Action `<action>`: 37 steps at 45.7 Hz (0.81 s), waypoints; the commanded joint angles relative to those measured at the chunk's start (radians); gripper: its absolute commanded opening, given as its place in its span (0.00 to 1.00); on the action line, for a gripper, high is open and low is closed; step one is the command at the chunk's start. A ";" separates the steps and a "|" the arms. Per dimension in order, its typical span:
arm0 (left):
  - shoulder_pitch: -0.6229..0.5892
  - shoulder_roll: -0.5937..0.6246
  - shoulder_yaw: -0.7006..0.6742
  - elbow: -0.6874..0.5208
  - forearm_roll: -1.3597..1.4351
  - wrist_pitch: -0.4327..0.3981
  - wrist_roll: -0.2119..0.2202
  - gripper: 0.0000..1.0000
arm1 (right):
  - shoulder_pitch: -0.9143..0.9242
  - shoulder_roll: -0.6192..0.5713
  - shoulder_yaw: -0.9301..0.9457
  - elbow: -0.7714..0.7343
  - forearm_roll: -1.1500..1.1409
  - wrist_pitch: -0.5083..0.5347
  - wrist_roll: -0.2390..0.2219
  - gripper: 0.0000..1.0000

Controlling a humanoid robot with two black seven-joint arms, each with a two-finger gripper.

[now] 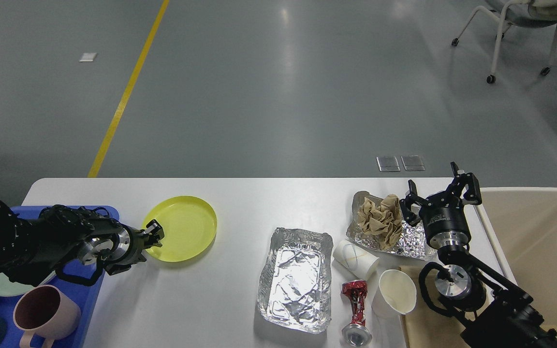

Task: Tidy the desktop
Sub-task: 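Grasp the rim of the yellow plate with the left gripper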

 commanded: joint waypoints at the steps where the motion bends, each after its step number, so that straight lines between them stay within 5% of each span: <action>1: 0.007 -0.001 -0.023 0.005 0.000 0.000 0.001 0.39 | 0.000 0.000 -0.001 0.000 0.000 0.000 0.000 1.00; 37: 0.014 0.008 -0.033 -0.003 -0.025 -0.038 0.003 0.04 | 0.000 0.000 -0.001 0.000 0.000 0.000 0.002 1.00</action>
